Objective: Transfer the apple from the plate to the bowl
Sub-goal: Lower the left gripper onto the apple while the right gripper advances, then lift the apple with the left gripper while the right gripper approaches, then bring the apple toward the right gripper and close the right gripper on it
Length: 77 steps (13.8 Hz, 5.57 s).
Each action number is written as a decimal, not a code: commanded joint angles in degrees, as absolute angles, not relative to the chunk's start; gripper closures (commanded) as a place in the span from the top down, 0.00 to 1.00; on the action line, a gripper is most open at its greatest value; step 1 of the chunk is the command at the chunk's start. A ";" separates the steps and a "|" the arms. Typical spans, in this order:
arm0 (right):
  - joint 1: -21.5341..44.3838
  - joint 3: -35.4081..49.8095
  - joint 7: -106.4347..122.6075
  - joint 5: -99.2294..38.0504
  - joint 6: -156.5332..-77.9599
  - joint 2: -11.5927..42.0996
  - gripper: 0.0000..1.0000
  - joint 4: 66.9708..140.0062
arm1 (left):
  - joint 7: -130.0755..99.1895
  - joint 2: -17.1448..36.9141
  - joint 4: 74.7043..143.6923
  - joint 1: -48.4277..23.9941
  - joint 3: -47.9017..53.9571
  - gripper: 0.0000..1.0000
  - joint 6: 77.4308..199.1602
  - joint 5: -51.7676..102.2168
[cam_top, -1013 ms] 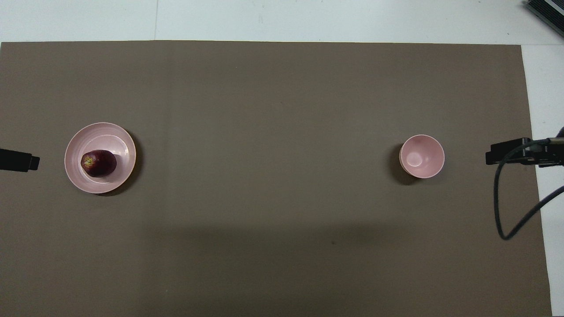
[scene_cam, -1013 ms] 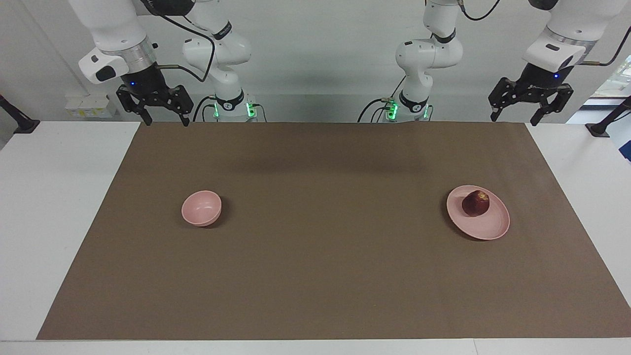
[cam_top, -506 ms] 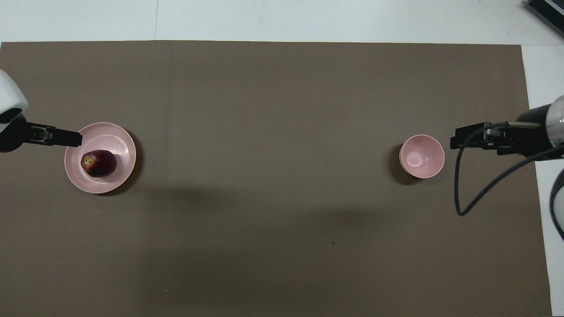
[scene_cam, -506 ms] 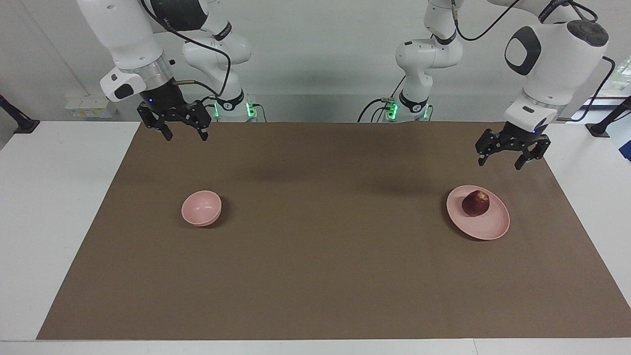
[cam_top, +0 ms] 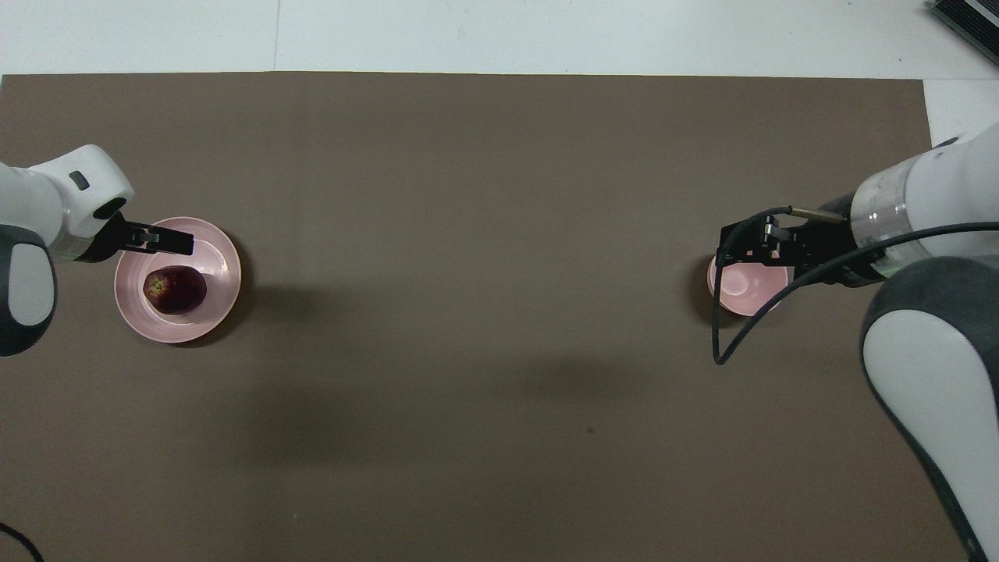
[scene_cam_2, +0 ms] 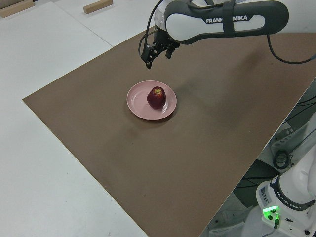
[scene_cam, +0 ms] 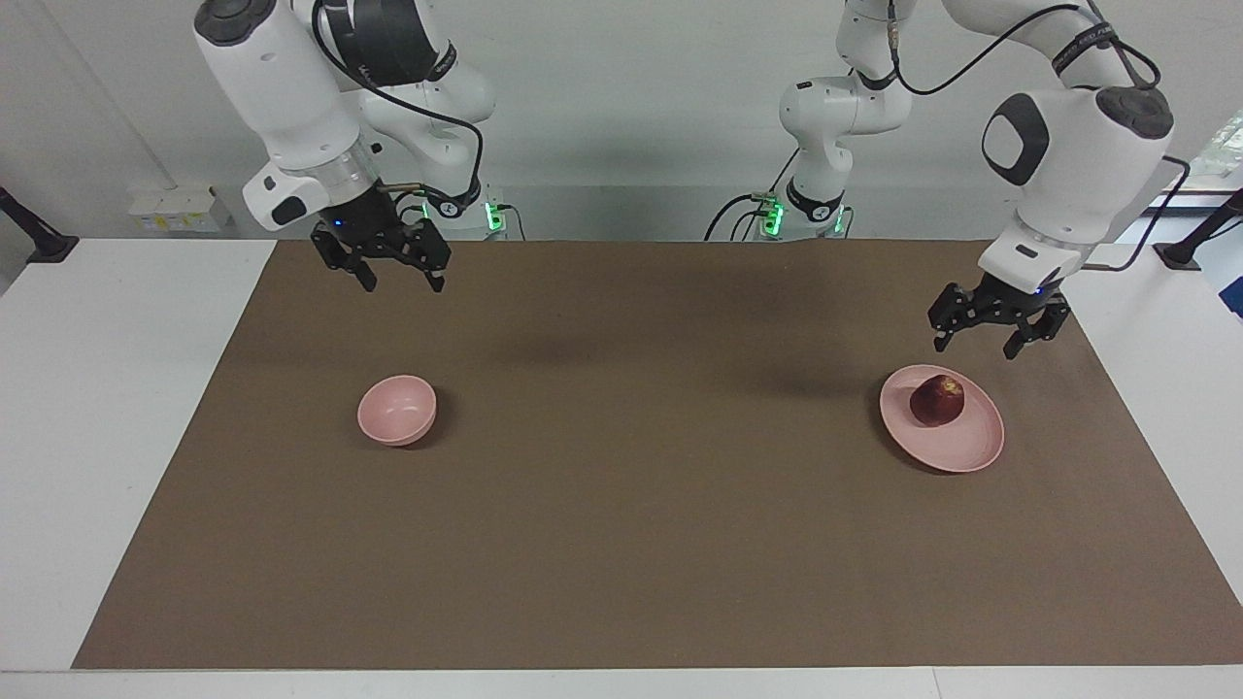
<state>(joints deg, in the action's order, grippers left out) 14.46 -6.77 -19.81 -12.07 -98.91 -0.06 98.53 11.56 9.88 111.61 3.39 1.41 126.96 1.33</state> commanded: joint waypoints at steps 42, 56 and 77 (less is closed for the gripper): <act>30.58 -6.50 -79.28 -61.08 -130.24 18.63 1.00 91.41 | 7.29 4.57 109.69 2.99 24.17 0.00 140.71 56.86; 31.91 -6.50 -78.75 -60.73 -130.43 19.42 1.00 91.41 | 7.21 5.80 105.64 2.81 28.56 0.00 141.50 62.31; 32.52 -6.59 -71.72 -59.06 -130.60 18.72 1.00 88.07 | 2.55 5.27 106.26 -0.88 28.48 0.09 140.71 60.65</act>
<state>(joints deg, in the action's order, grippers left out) 31.68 -7.06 -72.83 -59.20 -129.36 18.30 90.13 3.78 5.24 105.94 1.74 28.64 141.73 61.00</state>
